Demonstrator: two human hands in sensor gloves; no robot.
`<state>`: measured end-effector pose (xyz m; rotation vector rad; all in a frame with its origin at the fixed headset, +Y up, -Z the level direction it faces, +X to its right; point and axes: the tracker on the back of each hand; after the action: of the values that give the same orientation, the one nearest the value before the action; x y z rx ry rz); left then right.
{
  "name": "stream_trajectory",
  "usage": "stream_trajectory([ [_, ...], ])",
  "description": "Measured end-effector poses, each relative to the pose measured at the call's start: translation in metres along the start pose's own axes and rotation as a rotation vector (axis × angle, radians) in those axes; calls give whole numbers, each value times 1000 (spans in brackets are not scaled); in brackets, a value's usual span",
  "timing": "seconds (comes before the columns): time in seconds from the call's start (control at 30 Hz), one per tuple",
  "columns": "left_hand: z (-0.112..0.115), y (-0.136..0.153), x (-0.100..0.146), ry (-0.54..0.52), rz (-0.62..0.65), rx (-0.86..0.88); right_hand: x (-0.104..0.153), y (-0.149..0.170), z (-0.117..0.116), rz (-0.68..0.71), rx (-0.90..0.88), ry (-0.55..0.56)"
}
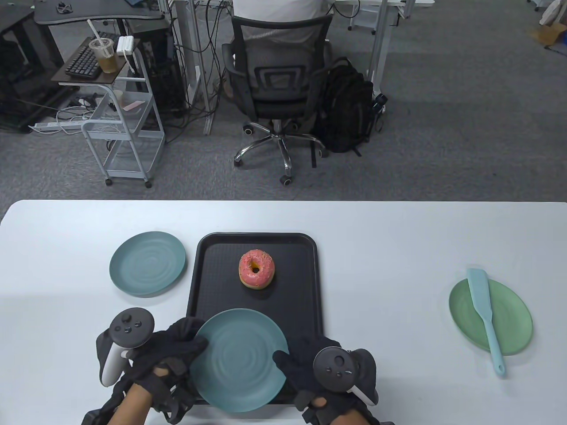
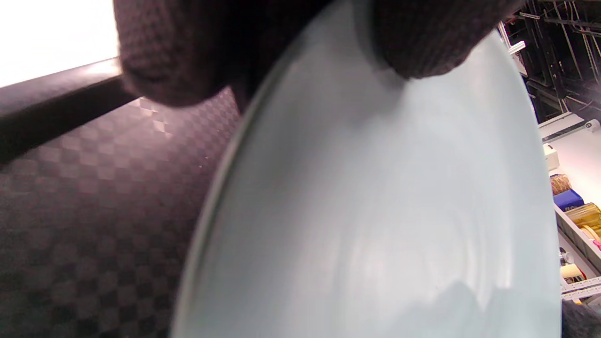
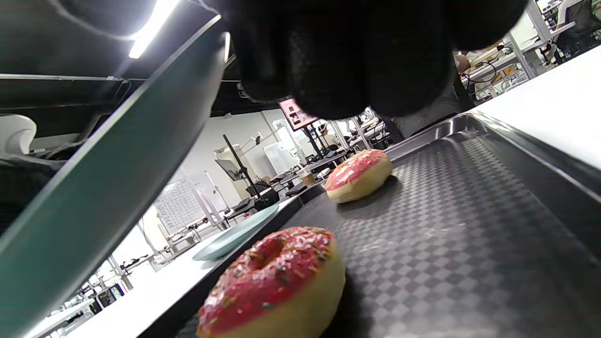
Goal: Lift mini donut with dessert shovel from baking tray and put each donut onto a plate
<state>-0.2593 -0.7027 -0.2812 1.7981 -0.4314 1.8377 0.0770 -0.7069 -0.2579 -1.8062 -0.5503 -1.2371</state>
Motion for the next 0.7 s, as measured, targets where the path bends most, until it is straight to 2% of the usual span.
stream_trajectory([
  [0.7, 5, -1, -1, 52, 8, 9, -2, 1, -1, -12, -69, -3],
])
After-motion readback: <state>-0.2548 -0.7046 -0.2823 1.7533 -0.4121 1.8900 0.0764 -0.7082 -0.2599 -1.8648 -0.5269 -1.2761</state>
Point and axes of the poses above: the tracker on the back of each hand, its own y axis roughly to the little-finger side, its own x axis roughly from the fingertips to the wrist, z = x × y, and after that the axes turned 10 degrees about -y, right-handed
